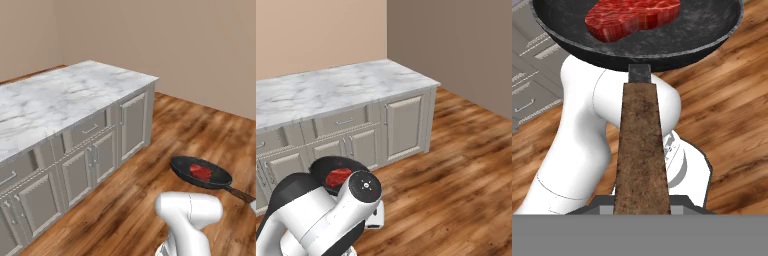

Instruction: Pick up the pan with the steak in it and place it on the dining table. Then place the steak on the plate.

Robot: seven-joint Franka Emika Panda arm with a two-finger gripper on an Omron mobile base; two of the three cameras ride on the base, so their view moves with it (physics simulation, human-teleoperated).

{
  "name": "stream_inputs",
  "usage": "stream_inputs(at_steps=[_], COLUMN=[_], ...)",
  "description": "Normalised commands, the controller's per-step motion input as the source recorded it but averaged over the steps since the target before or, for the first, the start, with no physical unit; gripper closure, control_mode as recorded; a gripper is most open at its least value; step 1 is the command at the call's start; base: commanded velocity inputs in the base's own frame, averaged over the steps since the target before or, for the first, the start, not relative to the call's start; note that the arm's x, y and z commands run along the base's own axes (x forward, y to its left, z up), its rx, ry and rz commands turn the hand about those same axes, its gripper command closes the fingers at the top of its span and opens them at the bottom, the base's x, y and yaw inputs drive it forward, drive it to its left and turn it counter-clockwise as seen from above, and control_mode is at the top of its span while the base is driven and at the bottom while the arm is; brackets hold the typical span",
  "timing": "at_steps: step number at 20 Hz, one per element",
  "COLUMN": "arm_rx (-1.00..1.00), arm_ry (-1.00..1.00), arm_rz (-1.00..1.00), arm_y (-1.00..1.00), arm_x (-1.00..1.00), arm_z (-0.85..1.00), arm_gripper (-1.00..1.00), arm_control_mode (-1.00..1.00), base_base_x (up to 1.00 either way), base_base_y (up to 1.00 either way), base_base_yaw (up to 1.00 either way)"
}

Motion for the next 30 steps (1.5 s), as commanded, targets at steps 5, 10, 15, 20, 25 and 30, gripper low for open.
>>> stream_inputs(at_steps=[5,10,15,20,25,30], arm_rx=[0.0,0.0,0.0,0.0,0.0,0.0], arm_ry=[0.0,0.0,0.0,0.0,0.0,0.0], arm_rz=[0.0,0.0,0.0,0.0,0.0,0.0], arm_y=[0.0,0.0,0.0,0.0,0.0,0.0], arm_x=[0.0,0.0,0.0,0.0,0.0,0.0], arm_z=[0.0,0.0,0.0,0.0,0.0,0.0], arm_gripper=[1.0,1.0,1.0,1.0,1.0,1.0], arm_control_mode=[1.0,1.0,1.0,1.0,1.0,1.0], base_base_x=[-0.04,-0.06,-0.12,-0.02,-0.11,-0.05], base_base_y=[0.0,0.0,0.0,-0.07,0.17,0.72], base_base_yaw=[0.5,0.5,0.49,0.31,0.08,0.03])
